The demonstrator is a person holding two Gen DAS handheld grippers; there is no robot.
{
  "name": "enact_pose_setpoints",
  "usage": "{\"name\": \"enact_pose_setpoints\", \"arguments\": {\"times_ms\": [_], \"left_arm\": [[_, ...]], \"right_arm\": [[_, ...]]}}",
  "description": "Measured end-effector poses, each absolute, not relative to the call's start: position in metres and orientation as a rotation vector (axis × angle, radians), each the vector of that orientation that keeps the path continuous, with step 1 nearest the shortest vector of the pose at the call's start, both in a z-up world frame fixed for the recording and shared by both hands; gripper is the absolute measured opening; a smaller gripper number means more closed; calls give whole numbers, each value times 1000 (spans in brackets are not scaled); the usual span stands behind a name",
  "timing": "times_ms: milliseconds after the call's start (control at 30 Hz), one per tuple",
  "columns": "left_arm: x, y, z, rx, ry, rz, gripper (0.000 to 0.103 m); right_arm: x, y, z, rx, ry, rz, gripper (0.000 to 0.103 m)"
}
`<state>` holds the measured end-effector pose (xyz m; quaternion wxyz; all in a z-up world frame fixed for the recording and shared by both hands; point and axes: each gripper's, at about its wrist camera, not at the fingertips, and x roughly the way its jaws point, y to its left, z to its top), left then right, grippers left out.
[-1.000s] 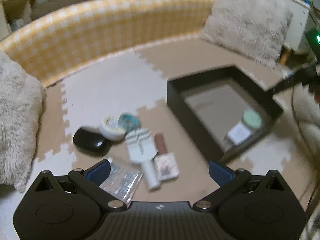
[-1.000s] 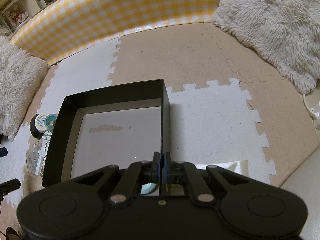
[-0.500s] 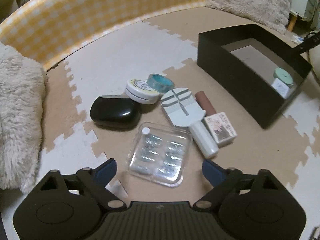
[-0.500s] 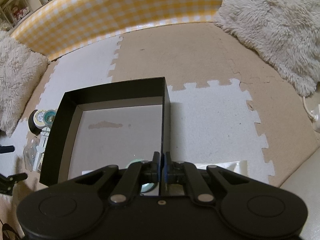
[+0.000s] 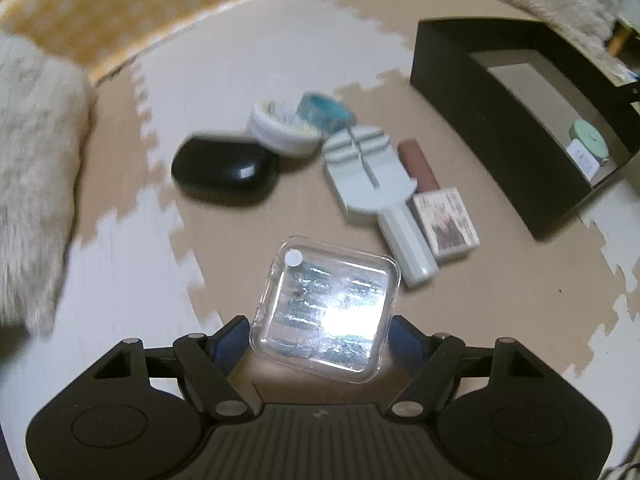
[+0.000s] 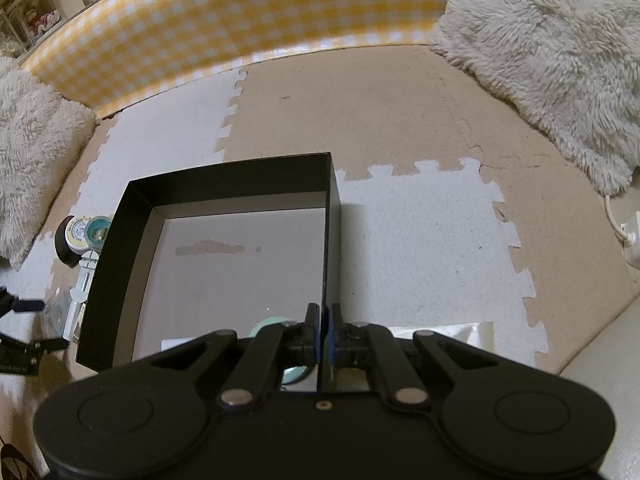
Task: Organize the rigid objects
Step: 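Return the left gripper and grasp the clear pill case, then carry the clear pill case into the black box and release it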
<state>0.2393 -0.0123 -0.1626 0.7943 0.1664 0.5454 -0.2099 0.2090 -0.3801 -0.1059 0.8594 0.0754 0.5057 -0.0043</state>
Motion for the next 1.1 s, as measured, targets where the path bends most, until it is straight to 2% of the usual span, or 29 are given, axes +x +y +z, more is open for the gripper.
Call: {"name": "enact_pose_setpoints", "arguments": {"times_ms": [100, 200, 433, 500, 600, 733, 1100], "left_arm": [[234, -12, -161, 320, 1183, -417, 80], [232, -15, -160, 355, 1120, -438, 87], [245, -20, -170, 421, 1029, -515, 90], [246, -18, -170, 403, 1033, -536, 88], [247, -18, -168, 372, 1073, -556, 75], [242, -19, -165, 369, 1108, -541, 75], [236, -12, -121, 169, 1016, -416, 75]], "right_arm": [[209, -380, -106, 159, 1062, -9, 5], [209, -379, -106, 157, 1062, -8, 5], [209, -379, -106, 152, 1061, -6, 5], [209, -379, -106, 152, 1061, -6, 5], [209, -379, -106, 151, 1061, -6, 5], [209, -379, -106, 152, 1061, -5, 5], [209, -379, -106, 149, 1062, -5, 5]]}}
